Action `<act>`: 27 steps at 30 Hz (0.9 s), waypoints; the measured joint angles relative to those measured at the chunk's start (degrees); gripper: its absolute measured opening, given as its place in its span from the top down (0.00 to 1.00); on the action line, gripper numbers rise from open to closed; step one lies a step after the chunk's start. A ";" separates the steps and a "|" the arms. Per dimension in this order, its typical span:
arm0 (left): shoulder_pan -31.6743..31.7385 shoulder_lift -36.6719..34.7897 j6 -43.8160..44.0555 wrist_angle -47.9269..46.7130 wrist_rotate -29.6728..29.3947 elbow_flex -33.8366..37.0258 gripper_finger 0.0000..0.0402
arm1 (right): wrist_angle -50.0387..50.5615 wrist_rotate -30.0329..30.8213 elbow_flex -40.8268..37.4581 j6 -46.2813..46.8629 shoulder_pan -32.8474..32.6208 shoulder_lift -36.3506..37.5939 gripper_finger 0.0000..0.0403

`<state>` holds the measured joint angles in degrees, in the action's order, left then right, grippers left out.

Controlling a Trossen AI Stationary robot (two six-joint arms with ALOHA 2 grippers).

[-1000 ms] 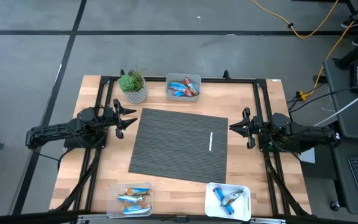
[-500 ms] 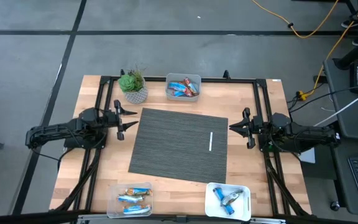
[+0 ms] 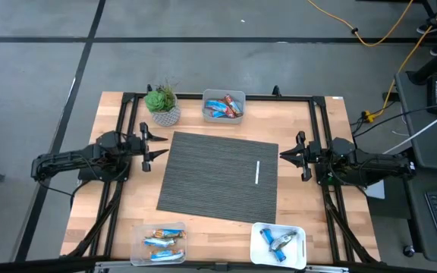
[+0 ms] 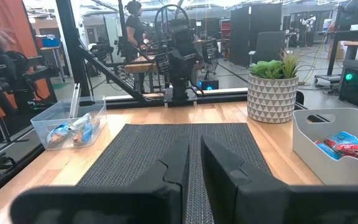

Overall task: Pick and place Granola Bars by type
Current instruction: Return to Home Position

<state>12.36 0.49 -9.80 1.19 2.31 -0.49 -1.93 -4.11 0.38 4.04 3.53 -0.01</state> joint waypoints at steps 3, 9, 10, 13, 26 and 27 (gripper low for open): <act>0.01 0.09 0.00 -0.08 -0.28 0.00 0.55 | -0.01 -0.01 0.00 0.01 -0.02 0.00 0.89; -3.01 0.11 -3.25 -0.07 -0.25 0.00 0.55 | 0.01 0.01 0.00 -0.01 0.00 0.00 0.89; -3.79 0.09 -4.44 -0.08 -0.33 0.00 0.55 | -0.01 0.00 0.00 -0.01 -0.02 0.00 0.89; -4.84 0.14 -5.62 -0.09 -0.39 0.00 0.55 | 0.01 0.00 0.00 0.01 -0.01 0.00 0.89; -4.90 0.42 -2.11 -0.22 -1.02 0.00 0.55 | 0.00 -0.01 0.00 0.00 -0.01 0.00 0.89; -4.90 0.42 0.77 -0.31 -1.45 0.00 0.55 | -0.01 -0.01 0.00 0.01 -0.01 -0.01 0.89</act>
<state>7.46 0.91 -9.03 0.88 0.85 -0.49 -1.93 -4.12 0.38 4.05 3.52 -0.02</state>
